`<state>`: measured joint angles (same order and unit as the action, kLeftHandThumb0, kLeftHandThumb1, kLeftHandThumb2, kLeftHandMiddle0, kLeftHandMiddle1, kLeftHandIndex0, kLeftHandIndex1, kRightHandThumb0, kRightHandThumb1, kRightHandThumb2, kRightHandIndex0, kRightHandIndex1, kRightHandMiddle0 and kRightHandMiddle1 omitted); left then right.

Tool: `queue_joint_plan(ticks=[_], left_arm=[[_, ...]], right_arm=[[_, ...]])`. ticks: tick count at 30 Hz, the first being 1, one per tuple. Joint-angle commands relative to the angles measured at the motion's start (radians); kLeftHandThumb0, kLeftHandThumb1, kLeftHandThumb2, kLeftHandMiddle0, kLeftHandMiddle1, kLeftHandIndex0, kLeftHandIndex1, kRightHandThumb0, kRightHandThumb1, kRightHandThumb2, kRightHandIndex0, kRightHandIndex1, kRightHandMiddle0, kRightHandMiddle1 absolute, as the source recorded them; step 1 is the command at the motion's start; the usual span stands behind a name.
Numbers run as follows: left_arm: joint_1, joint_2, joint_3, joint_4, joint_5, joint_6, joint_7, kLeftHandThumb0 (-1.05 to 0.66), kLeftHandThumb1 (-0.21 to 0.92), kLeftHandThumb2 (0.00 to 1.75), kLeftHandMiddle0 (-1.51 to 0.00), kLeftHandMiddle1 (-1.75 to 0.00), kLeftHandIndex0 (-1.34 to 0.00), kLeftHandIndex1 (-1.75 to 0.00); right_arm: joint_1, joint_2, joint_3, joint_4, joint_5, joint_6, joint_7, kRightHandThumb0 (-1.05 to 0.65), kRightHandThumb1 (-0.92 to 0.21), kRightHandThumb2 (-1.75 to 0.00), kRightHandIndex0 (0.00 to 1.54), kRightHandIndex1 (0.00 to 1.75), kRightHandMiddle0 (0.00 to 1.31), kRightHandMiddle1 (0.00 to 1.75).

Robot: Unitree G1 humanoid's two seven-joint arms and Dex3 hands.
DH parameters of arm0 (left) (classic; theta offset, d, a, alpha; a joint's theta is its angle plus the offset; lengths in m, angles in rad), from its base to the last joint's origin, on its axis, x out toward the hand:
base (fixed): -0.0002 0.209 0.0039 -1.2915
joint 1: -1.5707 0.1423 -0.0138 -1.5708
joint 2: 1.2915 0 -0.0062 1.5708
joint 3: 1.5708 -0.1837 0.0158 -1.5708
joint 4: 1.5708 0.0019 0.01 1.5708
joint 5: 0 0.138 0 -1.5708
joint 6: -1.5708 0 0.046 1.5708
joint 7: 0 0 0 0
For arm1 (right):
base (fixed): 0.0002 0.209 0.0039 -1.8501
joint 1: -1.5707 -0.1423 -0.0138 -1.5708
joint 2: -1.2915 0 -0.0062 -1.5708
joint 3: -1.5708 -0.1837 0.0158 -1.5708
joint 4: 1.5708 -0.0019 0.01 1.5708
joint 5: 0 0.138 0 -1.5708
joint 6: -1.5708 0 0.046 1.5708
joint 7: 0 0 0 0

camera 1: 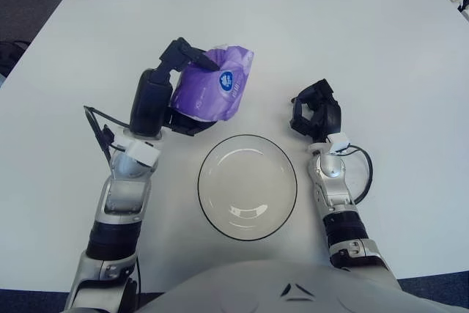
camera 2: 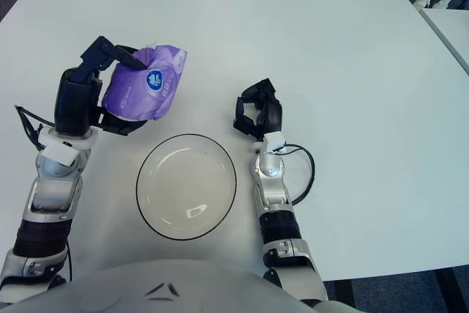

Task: Put the tissue paper into the plate.

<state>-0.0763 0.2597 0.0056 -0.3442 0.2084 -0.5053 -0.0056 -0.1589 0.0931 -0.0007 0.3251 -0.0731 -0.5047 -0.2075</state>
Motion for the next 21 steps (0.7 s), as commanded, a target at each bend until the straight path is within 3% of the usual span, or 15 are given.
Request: queue_joint_plan(ticks=[1,2,4,7,13,21], left_arm=[[0.003,0.090,-0.025,-0.048,-0.090,0.087,-0.145,-0.65,-0.03,1.75,-1.39,-1.75,-0.91,-1.75],[-0.005,0.153,-0.046,-0.080,-0.161,0.173,-0.250,-0.63,0.02,1.69,-1.34,-1.75,-0.87,-1.75],[-0.001,0.143,-0.100,-0.126,-0.153,0.202,-0.288,-0.57,0.14,1.54,-1.26,-1.75,-0.77,-1.75],[0.002,0.086,-0.141,-0.139,-0.134,0.201,-0.262,-0.58,0.09,1.60,-1.30,-1.75,-0.80,-1.75],[-0.014,0.073,-0.175,-0.135,-0.166,0.232,-0.309,-0.60,0.05,1.65,-1.31,-1.75,-0.84,-1.75],[-0.037,0.115,-0.185,-0.134,-0.231,0.282,-0.425,-0.60,0.04,1.67,-1.33,-1.75,-0.85,-1.75]], right_arm=[[0.078,-0.011,-0.008,0.071,-0.028,0.036,-0.017,-0.41,-0.53,-1.06,0.74,1.50,0.44,1.75],[0.077,-0.010,-0.008,0.069,-0.030,0.039,-0.022,-0.41,-0.53,-1.06,0.74,1.50,0.44,1.75],[0.077,-0.007,-0.010,0.066,-0.028,0.043,-0.027,-0.41,-0.54,-1.05,0.73,1.51,0.44,1.75],[0.075,-0.004,-0.013,0.068,-0.021,0.043,-0.027,-0.41,-0.54,-1.04,0.71,1.51,0.44,1.75],[0.071,-0.003,-0.014,0.073,-0.024,0.047,-0.034,-0.41,-0.54,-1.05,0.70,1.53,0.44,1.75],[0.068,-0.002,-0.014,0.076,-0.020,0.053,-0.034,-0.41,-0.53,-1.05,0.69,1.54,0.44,1.75]])
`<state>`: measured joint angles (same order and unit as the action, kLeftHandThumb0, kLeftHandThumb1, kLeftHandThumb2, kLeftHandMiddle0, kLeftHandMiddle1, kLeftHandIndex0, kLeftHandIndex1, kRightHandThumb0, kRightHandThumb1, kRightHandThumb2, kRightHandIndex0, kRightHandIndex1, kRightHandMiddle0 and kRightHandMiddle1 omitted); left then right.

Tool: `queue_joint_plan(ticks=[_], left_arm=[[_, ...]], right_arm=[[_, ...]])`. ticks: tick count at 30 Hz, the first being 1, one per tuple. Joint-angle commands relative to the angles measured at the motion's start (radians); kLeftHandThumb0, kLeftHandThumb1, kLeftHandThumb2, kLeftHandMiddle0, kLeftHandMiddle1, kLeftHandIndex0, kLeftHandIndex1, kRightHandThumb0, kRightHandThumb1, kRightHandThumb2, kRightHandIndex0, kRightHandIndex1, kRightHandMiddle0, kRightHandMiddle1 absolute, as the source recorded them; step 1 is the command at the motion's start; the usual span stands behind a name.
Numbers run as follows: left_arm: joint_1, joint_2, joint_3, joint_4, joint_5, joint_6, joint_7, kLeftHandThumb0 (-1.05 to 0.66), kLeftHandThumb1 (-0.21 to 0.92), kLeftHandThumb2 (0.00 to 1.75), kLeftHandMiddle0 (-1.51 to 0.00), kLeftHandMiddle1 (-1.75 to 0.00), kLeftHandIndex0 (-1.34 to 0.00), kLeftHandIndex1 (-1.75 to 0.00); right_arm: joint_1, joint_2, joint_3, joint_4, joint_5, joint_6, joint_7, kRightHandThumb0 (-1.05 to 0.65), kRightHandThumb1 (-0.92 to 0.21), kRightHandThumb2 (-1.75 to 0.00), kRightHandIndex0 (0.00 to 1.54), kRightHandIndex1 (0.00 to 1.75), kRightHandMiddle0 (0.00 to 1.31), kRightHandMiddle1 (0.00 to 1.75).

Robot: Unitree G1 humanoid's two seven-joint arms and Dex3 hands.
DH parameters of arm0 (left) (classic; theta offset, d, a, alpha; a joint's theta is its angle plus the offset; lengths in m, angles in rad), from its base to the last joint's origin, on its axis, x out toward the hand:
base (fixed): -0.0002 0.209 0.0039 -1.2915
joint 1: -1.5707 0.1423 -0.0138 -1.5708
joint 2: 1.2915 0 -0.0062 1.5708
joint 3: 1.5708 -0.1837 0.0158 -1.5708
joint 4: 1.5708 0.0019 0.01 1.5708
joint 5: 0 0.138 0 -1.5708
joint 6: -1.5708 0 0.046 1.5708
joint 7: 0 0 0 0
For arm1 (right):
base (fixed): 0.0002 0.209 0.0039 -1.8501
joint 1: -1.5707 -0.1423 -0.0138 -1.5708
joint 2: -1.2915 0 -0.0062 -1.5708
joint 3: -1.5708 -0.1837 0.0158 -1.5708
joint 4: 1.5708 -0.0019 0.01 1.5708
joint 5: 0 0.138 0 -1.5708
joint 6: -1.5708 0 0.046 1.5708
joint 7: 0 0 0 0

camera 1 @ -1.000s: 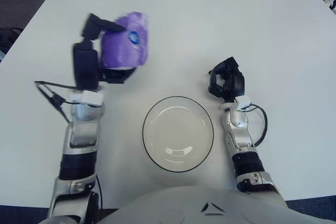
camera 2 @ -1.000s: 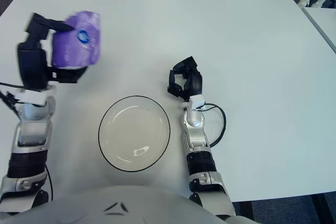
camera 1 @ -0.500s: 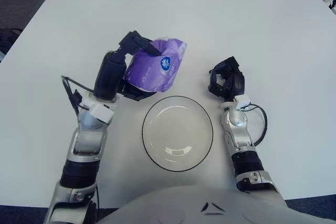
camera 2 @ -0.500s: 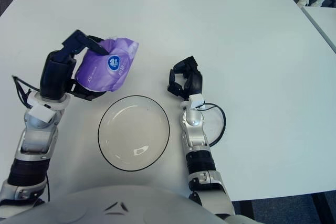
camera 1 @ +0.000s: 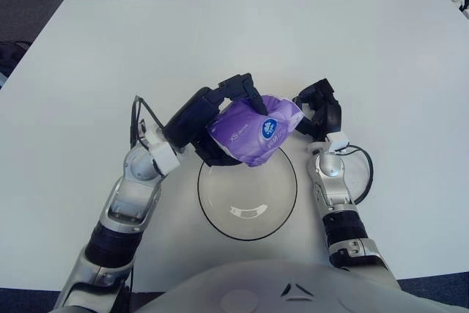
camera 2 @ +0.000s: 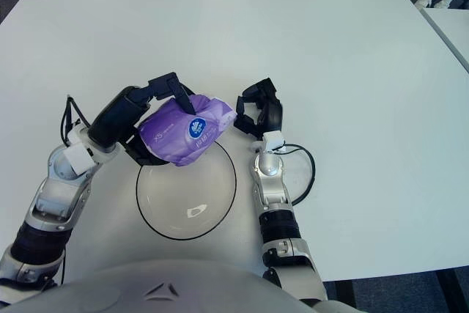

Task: Put the tissue paper into the plate.

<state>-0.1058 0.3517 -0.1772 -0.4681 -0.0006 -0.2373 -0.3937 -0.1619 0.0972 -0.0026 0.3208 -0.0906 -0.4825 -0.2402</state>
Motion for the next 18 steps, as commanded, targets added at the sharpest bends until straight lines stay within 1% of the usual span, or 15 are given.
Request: queue_joint_plan(ticks=[1,6,11,15,18], left_arm=[[-0.009,0.027,-0.003,-0.010,-0.022,0.018,-0.047,-0.60,0.04,1.67,-1.33,-1.75,-0.85,-1.75],[-0.014,0.072,-0.013,-0.022,0.004,0.022,-0.104,-0.61,0.03,1.67,-1.34,-1.75,-0.85,-1.75],[-0.001,0.098,-0.031,-0.045,0.016,0.026,-0.144,-0.60,0.04,1.66,-1.34,-1.75,-0.85,-1.75],[0.021,0.128,-0.041,-0.065,0.044,0.012,-0.172,-0.60,0.05,1.65,-1.33,-1.75,-0.84,-1.75],[0.032,0.137,-0.042,-0.069,0.062,-0.001,-0.175,-0.60,0.05,1.65,-1.33,-1.75,-0.84,-1.75]], right_arm=[[0.070,-0.006,-0.013,0.081,-0.001,0.030,0.000,-0.41,-0.53,-1.05,0.69,1.54,0.44,1.75],[0.066,-0.004,-0.018,0.092,0.002,0.030,-0.005,-0.41,-0.53,-1.06,0.69,1.54,0.44,1.75],[0.064,-0.008,-0.016,0.105,0.006,-0.003,0.011,-0.42,-0.51,-1.08,0.72,1.52,0.46,1.75],[0.063,-0.010,-0.014,0.110,0.004,-0.021,0.017,-0.42,-0.50,-1.10,0.75,1.50,0.47,1.75],[0.063,-0.010,-0.015,0.112,0.003,-0.026,0.019,-0.43,-0.49,-1.11,0.77,1.49,0.48,1.75]])
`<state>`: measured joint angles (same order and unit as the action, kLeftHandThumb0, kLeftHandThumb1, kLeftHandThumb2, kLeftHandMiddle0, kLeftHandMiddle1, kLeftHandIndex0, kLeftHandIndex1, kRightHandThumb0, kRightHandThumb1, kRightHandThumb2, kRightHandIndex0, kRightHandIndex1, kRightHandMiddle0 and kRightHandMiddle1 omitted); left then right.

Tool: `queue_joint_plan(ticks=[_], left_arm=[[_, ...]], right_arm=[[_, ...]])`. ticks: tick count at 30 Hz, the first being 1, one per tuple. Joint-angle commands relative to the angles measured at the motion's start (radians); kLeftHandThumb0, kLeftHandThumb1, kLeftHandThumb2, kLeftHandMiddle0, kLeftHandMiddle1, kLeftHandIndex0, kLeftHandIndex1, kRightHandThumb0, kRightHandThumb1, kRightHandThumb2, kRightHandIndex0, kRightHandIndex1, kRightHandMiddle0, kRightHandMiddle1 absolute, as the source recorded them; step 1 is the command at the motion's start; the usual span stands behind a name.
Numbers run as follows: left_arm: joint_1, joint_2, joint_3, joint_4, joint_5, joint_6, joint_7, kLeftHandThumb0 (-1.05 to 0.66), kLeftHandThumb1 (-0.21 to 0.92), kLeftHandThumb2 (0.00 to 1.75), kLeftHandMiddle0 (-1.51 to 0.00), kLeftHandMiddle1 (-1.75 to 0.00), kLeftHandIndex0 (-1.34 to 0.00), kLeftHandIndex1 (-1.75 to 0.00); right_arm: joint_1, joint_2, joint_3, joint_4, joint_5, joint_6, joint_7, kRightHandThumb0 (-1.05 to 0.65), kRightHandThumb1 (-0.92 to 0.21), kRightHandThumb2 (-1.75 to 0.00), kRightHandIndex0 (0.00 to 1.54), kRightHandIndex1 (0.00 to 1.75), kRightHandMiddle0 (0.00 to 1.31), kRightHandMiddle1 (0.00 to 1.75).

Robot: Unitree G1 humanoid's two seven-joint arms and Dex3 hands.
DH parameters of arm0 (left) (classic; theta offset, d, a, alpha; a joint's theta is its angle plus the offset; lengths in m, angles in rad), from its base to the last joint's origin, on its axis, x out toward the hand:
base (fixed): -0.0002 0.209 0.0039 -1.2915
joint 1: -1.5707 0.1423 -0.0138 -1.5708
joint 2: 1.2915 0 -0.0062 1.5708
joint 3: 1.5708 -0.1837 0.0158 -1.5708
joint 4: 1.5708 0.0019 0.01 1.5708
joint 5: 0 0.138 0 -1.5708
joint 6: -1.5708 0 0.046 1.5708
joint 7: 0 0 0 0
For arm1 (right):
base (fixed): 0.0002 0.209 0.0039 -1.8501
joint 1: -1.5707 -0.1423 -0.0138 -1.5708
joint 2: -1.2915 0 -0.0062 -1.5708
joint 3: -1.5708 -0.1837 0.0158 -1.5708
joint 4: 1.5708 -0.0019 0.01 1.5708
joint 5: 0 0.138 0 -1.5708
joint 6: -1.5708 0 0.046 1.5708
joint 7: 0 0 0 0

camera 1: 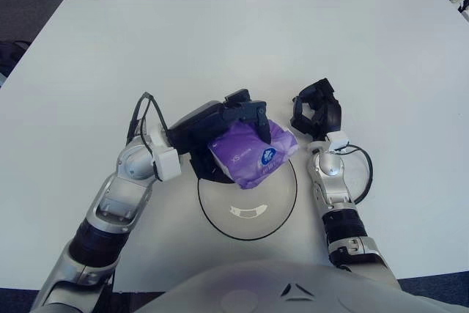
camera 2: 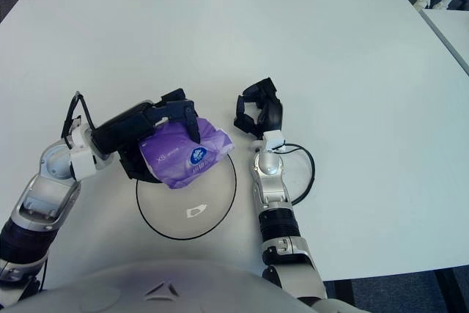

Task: Put the tissue paper into the plate.

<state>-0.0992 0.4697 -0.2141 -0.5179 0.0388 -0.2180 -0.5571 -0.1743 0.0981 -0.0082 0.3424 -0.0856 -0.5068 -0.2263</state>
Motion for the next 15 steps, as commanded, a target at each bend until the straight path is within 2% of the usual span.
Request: queue_joint_plan(ticks=[1,11,15], left_arm=[[0.025,0.028,-0.008,-0.019,0.027,-0.027,-0.022,-0.60,0.05,1.65,-1.33,-1.75,-0.84,-1.75],[0.011,0.068,-0.010,0.015,0.051,-0.143,-0.052,-0.59,0.07,1.62,-1.33,-1.75,-0.82,-1.75],[0.007,0.057,-0.005,0.050,0.005,-0.204,-0.050,-0.54,0.18,1.48,-1.22,-1.75,-0.72,-1.75]], right_arm=[[0.076,-0.012,-0.008,0.089,-0.005,-0.001,0.004,-0.43,-0.48,-1.12,0.77,1.49,0.48,1.75],[0.084,-0.005,-0.011,0.064,-0.017,0.041,-0.020,-0.42,-0.51,-1.08,0.74,1.52,0.46,1.75],[0.083,-0.003,-0.012,0.065,-0.017,0.045,-0.028,-0.42,-0.52,-1.07,0.73,1.52,0.45,1.75]])
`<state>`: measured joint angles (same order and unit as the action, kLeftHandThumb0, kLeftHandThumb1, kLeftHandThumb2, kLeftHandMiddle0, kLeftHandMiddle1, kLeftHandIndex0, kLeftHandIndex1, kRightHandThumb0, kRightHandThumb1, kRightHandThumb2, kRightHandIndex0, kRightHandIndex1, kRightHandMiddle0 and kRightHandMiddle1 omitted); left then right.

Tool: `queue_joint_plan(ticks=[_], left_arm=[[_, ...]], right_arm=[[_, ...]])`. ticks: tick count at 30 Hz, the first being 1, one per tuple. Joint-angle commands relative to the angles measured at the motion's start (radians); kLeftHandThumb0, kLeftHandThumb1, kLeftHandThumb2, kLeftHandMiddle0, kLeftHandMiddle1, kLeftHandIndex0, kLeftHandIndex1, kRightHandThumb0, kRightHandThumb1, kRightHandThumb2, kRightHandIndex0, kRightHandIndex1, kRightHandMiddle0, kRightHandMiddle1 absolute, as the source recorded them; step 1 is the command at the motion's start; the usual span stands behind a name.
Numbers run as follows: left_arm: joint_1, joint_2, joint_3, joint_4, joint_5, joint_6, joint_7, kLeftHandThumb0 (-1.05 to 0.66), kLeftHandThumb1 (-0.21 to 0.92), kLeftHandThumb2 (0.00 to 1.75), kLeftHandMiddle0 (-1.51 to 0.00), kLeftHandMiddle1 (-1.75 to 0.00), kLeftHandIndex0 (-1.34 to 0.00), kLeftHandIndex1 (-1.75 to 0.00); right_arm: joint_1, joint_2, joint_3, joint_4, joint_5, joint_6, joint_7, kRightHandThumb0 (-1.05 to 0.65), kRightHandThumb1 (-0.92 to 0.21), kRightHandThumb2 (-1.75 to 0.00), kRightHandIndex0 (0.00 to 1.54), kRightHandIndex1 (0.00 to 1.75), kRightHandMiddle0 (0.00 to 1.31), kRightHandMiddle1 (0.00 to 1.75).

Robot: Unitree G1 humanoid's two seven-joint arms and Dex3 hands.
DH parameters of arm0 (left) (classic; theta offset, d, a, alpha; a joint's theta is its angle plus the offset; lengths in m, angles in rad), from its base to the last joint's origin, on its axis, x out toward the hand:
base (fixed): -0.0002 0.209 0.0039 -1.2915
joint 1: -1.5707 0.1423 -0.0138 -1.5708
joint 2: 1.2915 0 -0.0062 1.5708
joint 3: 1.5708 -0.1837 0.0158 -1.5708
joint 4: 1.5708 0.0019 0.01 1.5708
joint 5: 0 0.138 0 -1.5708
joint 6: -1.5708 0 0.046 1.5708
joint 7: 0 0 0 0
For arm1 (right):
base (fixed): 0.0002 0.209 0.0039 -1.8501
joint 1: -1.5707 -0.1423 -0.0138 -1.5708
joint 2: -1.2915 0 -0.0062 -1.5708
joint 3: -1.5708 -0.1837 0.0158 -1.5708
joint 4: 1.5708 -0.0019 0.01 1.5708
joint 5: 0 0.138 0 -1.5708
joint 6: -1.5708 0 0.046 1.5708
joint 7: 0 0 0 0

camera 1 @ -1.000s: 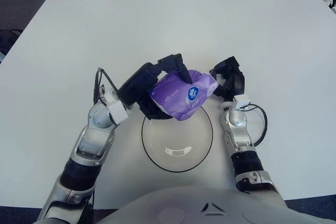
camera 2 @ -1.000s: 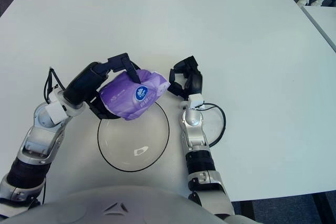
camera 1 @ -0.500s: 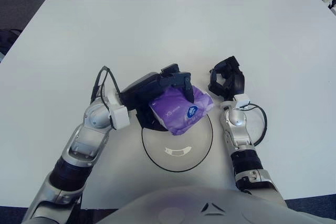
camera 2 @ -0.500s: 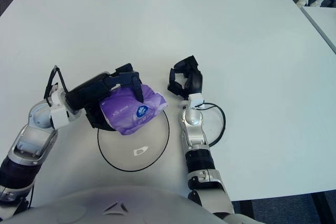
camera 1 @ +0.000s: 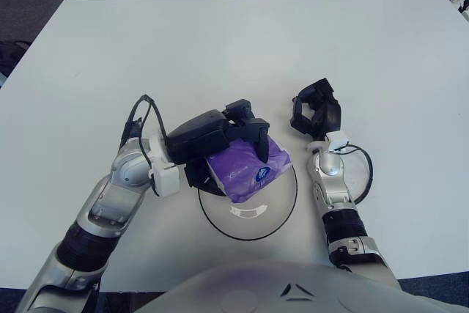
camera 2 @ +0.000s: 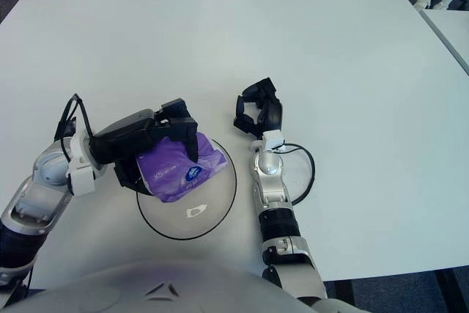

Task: Put the tissue paper into the plate.

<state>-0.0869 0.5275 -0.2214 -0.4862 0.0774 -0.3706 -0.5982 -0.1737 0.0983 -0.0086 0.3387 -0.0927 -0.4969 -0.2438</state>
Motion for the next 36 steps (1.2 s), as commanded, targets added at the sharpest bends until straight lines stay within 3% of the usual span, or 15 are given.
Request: queue_joint_plan(ticks=[1,7,8,9,10,11,12,13,14,16,18,20,23,28,36], left_arm=[[-0.004,-0.003,0.004,0.025,-0.048,-0.059,-0.010,-0.52,0.24,1.41,-1.15,-1.75,-0.68,-1.75],[0.025,0.031,0.042,0.003,-0.136,-0.029,-0.039,-0.48,0.37,1.25,-0.95,-1.75,-0.57,-1.75],[0.020,0.037,0.043,0.014,-0.132,-0.059,-0.046,-0.47,0.38,1.24,-0.93,-1.75,-0.56,-1.75],[0.007,0.051,0.045,0.032,-0.116,-0.110,-0.058,-0.56,0.47,1.18,-0.86,-1.75,-0.50,-1.75],[-0.002,0.060,0.046,0.046,-0.105,-0.148,-0.067,-0.72,0.63,1.07,-0.57,-1.70,-0.32,-1.69],[-0.008,0.067,0.047,0.055,-0.098,-0.172,-0.072,-0.83,0.73,0.99,-0.37,-1.68,-0.20,-1.65],[-0.018,0.071,0.046,0.069,-0.085,-0.209,-0.075,-0.87,0.77,0.97,-0.30,-1.67,-0.16,-1.64],[-0.025,0.074,0.046,0.080,-0.077,-0.233,-0.076,-0.93,0.83,0.93,-0.19,-1.36,-0.10,-1.42],[-0.035,0.076,0.047,0.096,-0.063,-0.270,-0.075,-0.95,0.84,0.91,-0.15,-1.24,-0.08,-1.34],[-0.052,0.081,0.048,0.123,-0.038,-0.333,-0.070,-1.01,0.89,0.92,-0.06,-0.71,-0.03,-0.93],[-0.079,0.091,0.045,0.150,-0.012,-0.397,-0.071,-1.03,0.91,0.93,-0.03,-0.48,-0.02,-0.69],[-0.098,0.099,0.043,0.169,0.006,-0.440,-0.070,-1.04,0.91,0.96,-0.01,-0.22,-0.01,-0.35],[-0.109,0.104,0.040,0.187,0.013,-0.474,-0.065,-1.05,0.92,0.98,0.00,-0.07,0.00,-0.12],[-0.113,0.115,0.044,0.188,0.012,-0.484,-0.060,-1.05,0.92,0.99,0.00,-0.01,0.00,-0.02],[-0.108,0.128,0.037,0.162,-0.011,-0.436,-0.068,-1.05,0.92,0.96,0.00,0.00,0.00,0.00]], right_arm=[[0.082,-0.004,-0.011,0.069,-0.011,0.037,-0.012,-0.42,-0.52,-1.07,0.72,1.52,0.45,1.75],[0.080,0.004,-0.018,0.066,0.021,0.062,0.003,-0.41,-0.54,-1.05,0.70,1.53,0.44,1.75],[0.078,0.007,-0.021,0.068,0.026,0.063,0.002,-0.41,-0.53,-1.05,0.70,1.53,0.44,1.75],[0.075,0.011,-0.025,0.073,0.028,0.060,-0.003,-0.41,-0.53,-1.06,0.70,1.53,0.44,1.75],[0.072,0.013,-0.028,0.077,0.028,0.058,-0.007,-0.42,-0.52,-1.08,0.70,1.53,0.45,1.75],[0.071,0.015,-0.030,0.079,0.028,0.057,-0.009,-0.42,-0.51,-1.09,0.71,1.53,0.46,1.75],[0.068,0.015,-0.030,0.083,0.023,0.052,-0.012,-0.42,-0.50,-1.09,0.71,1.53,0.46,1.75],[0.066,0.015,-0.030,0.085,0.019,0.049,-0.013,-0.42,-0.50,-1.10,0.71,1.53,0.47,1.75],[0.064,0.013,-0.028,0.085,0.013,0.043,-0.014,-0.42,-0.49,-1.10,0.71,1.53,0.47,1.75],[0.064,0.009,-0.022,0.084,0.001,0.031,-0.013,-0.43,-0.48,-1.12,0.73,1.53,0.48,1.75],[0.062,0.003,-0.017,0.083,-0.005,0.036,-0.007,-0.43,-0.47,-1.13,0.74,1.53,0.49,1.75],[0.065,0.001,-0.014,0.069,-0.006,0.055,-0.003,-0.44,-0.45,-1.16,0.76,1.53,0.51,1.75],[0.068,0.002,-0.011,0.054,-0.011,0.077,-0.008,-0.44,-0.43,-1.18,0.78,1.54,0.52,1.75],[0.069,-0.002,-0.007,0.049,-0.027,0.079,-0.018,-0.45,-0.42,-1.20,0.79,1.55,0.53,1.75],[0.068,-0.019,0.001,0.052,-0.013,0.068,0.019,-0.44,-0.44,-1.18,0.80,1.54,0.52,1.75]])
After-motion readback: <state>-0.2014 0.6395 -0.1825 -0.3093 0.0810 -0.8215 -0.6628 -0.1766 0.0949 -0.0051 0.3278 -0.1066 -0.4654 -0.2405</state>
